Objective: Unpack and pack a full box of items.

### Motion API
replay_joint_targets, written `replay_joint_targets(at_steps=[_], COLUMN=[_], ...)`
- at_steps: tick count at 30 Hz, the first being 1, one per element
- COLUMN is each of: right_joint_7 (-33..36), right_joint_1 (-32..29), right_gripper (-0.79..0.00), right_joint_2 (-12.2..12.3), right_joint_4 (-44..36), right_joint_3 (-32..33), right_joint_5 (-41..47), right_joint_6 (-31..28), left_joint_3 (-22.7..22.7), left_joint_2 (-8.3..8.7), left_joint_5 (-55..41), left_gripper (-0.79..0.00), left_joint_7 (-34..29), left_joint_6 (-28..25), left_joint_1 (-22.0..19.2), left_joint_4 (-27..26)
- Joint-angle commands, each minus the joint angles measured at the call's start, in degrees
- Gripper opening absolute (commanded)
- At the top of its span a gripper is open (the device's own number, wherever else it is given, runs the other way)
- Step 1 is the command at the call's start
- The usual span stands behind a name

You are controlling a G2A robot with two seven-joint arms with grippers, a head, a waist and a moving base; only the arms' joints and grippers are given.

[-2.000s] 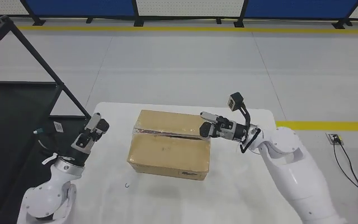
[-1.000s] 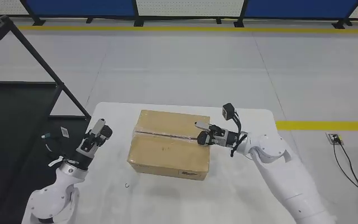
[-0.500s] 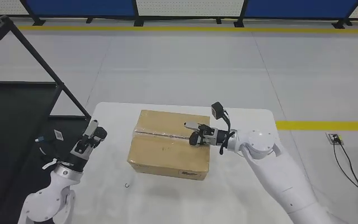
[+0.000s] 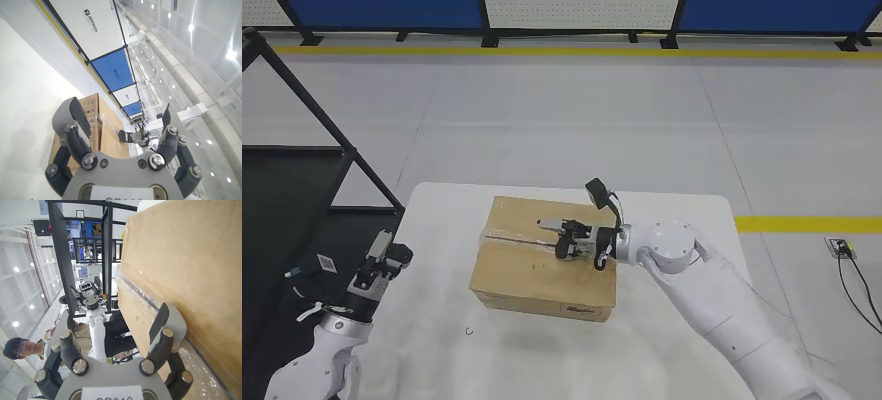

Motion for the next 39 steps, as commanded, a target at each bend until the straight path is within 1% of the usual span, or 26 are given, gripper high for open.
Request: replay_joint_targets(at_steps=[1, 9, 13, 23, 39], right_joint_7=[-0.5, -2.9, -4.5, -5.4, -7.0], right_joint_1=[0.7, 3.5, 4.8, 7.6, 11.1], right_gripper=[0.000, 0.000, 0.000, 0.000, 0.000], right_joint_2=[-0.7, -3.9, -5.6, -10.3, -17.4], right_joint_4=[0.9, 4.7, 7.8, 14.9, 25.1], right_joint_3=[-0.9, -4.4, -5.2, -7.8, -10.2], right_joint_5=[0.5, 1.7, 4.1, 8.9, 12.6], right_joint_6=[-0.4, -1.6, -2.2, -3.6, -6.6], left_joint_3=[-0.5, -2.2, -2.4, -2.8, -3.6], left_joint_2=[0.07, 0.39, 0.52, 0.91, 1.51], left_joint_5=[-0.6, -2.8, -3.4, -4.6, -6.1], left_gripper=[0.000, 0.000, 0.000, 0.000, 0.000], left_joint_7=[-0.1, -0.8, -1.3, -2.5, -3.2], left_joint_6=[-0.3, -1.4, -1.8, -2.3, -2.7], left_joint_1=[0.6, 2.3, 2.7, 2.7, 2.6], left_joint_4=[0.1, 0.5, 1.1, 2.4, 3.8])
